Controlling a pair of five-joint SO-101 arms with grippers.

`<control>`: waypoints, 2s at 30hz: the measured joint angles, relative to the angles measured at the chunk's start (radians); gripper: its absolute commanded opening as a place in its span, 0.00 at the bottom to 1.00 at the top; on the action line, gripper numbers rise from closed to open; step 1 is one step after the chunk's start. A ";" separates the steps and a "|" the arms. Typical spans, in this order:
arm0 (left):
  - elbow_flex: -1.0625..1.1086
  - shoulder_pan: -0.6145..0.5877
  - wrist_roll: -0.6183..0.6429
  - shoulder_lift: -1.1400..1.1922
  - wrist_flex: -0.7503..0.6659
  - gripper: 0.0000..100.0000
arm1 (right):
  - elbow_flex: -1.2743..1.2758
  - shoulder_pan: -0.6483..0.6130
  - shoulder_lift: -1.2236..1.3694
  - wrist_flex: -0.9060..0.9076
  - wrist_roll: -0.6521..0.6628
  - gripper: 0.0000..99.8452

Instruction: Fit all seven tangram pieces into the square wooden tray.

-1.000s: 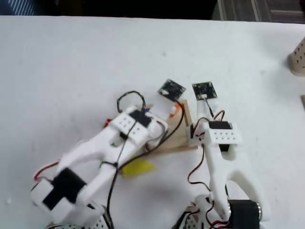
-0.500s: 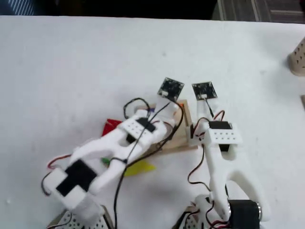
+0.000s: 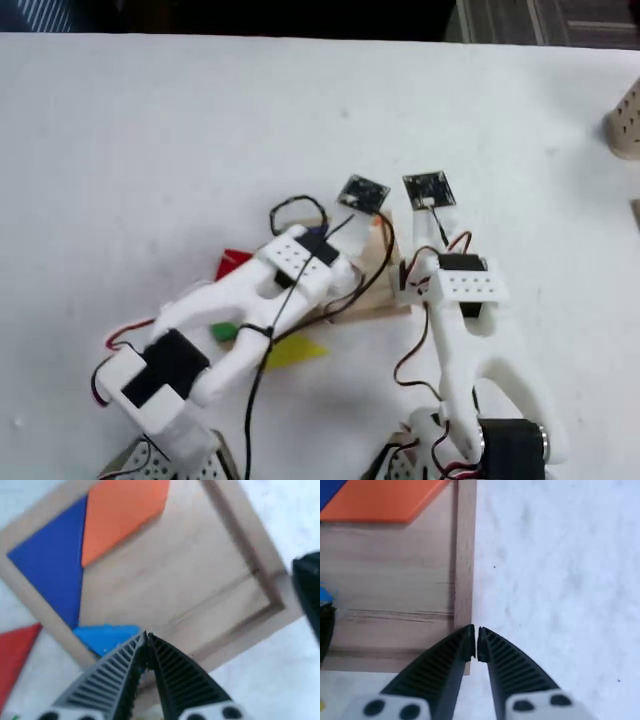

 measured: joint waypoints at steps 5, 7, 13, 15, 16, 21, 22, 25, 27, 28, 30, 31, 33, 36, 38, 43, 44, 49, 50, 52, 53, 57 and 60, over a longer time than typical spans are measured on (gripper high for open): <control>0.015 -0.002 -0.003 -0.034 0.035 0.02 | 0.000 0.000 0.000 0.000 0.000 0.02; 0.041 -0.005 -0.035 -0.068 0.035 0.02 | 0.000 0.000 0.000 0.000 0.000 0.02; 0.117 -0.005 -0.112 -0.210 0.035 0.02 | 0.000 0.000 0.000 0.000 0.000 0.02; 0.133 -0.005 -0.133 -0.242 0.035 0.02 | 0.000 0.000 0.000 0.000 0.000 0.02; 0.143 -0.005 -0.150 -0.255 0.035 0.02 | 0.000 0.000 0.000 0.000 0.000 0.02; 0.190 -0.006 -0.161 -0.270 -0.057 0.02 | 0.000 0.000 0.000 0.000 0.000 0.02; 0.198 -0.006 -0.143 -0.269 -0.103 0.02 | 0.000 0.000 0.000 0.000 0.000 0.02; 0.199 -0.011 -0.061 -0.218 -0.233 0.02 | 0.000 0.000 0.000 0.000 0.000 0.02; 0.189 -0.015 -0.020 -0.160 -0.273 0.02 | 0.000 0.000 0.000 0.000 0.000 0.02; 0.178 -0.018 -0.015 -0.126 -0.279 0.02 | 0.000 0.000 0.000 0.000 0.000 0.02; 0.143 -0.020 -0.009 -0.068 -0.273 0.02 | 0.000 0.000 0.000 0.000 0.000 0.02; 0.120 -0.021 -0.008 -0.043 -0.256 0.02 | 0.000 0.000 0.000 0.000 0.000 0.02; 0.078 -0.023 -0.008 -0.015 -0.189 0.02 | 0.000 0.000 0.000 0.000 0.000 0.02; 0.040 -0.031 -0.008 -0.009 -0.080 0.02 | 0.000 0.000 0.000 0.000 0.000 0.02; 0.026 -0.048 -0.008 -0.009 -0.044 0.02 | 0.000 0.000 0.000 0.000 0.000 0.02; 0.018 -0.104 -0.008 -0.009 -0.034 0.02 | 0.000 0.000 0.000 0.000 0.000 0.02; 0.017 -0.106 -0.008 -0.009 -0.032 0.02 | 0.000 0.000 0.000 0.000 0.000 0.02; 0.017 -0.107 -0.008 -0.015 -0.026 0.02 | 0.000 0.000 0.000 0.000 0.000 0.02; 0.017 -0.107 -0.008 -0.029 -0.017 0.02 | 0.000 0.000 0.000 0.000 0.000 0.02; 0.017 -0.107 -0.008 -0.064 0.000 0.02 | 0.000 0.000 0.000 0.000 0.000 0.02; 0.018 -0.107 -0.008 -0.089 0.009 0.02 | 0.000 0.000 0.000 0.000 0.000 0.02; 0.080 -0.117 -0.008 -0.216 0.018 0.02 | 0.000 0.000 0.000 0.000 0.000 0.02; 0.126 -0.160 -0.017 -0.305 0.020 0.02 | 0.000 0.000 0.000 0.000 0.000 0.02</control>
